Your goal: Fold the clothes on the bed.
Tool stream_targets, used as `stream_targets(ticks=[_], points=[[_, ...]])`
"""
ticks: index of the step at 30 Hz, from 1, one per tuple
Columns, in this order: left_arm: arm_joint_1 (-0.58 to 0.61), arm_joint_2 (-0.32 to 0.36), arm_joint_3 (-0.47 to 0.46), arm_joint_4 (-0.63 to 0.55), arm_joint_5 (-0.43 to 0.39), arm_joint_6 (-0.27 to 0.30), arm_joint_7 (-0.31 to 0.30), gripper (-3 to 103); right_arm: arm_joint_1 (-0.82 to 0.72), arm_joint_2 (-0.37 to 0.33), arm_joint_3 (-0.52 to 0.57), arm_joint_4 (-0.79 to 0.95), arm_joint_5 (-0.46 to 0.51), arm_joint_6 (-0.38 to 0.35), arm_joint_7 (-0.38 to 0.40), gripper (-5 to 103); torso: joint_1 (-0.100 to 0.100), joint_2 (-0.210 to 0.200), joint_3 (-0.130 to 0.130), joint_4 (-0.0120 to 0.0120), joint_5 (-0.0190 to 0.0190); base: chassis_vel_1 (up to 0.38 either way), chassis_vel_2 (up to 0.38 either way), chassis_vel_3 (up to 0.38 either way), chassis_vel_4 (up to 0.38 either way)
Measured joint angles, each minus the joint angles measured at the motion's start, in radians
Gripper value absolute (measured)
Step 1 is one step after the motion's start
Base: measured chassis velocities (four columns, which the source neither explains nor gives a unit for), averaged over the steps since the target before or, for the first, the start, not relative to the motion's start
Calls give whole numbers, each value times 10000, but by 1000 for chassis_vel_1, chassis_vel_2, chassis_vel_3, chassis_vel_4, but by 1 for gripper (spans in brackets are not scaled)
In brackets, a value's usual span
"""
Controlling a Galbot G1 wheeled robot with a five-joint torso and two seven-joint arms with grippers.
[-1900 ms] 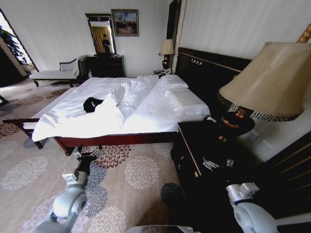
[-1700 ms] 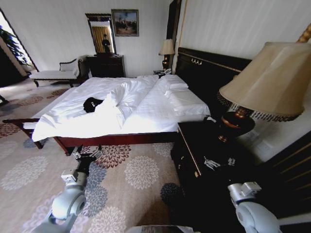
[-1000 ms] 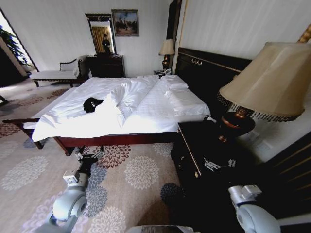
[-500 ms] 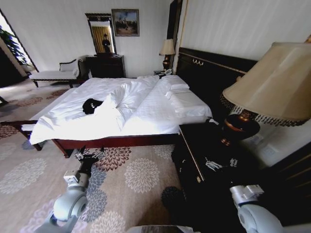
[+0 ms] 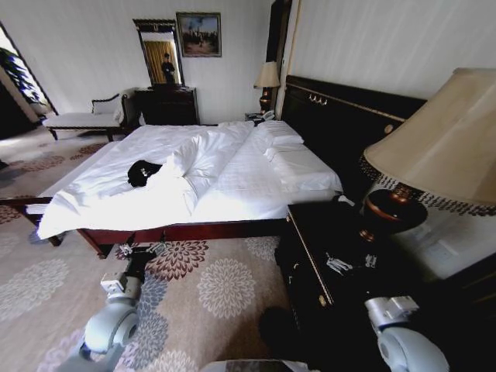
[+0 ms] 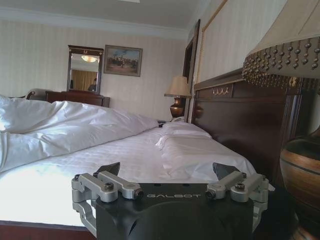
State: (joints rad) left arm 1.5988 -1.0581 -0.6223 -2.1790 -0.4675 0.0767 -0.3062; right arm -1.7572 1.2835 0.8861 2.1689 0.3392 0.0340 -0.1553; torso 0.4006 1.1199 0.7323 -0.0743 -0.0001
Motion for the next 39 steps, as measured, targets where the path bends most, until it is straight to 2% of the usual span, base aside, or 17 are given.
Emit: stream_targets(ticks=[39], points=[[250,-181,66,-120,154,14,-46,100,-235,172,141,188,-404,18,12,100,-2,0,0,0,-1,-92,97,93,-94]])
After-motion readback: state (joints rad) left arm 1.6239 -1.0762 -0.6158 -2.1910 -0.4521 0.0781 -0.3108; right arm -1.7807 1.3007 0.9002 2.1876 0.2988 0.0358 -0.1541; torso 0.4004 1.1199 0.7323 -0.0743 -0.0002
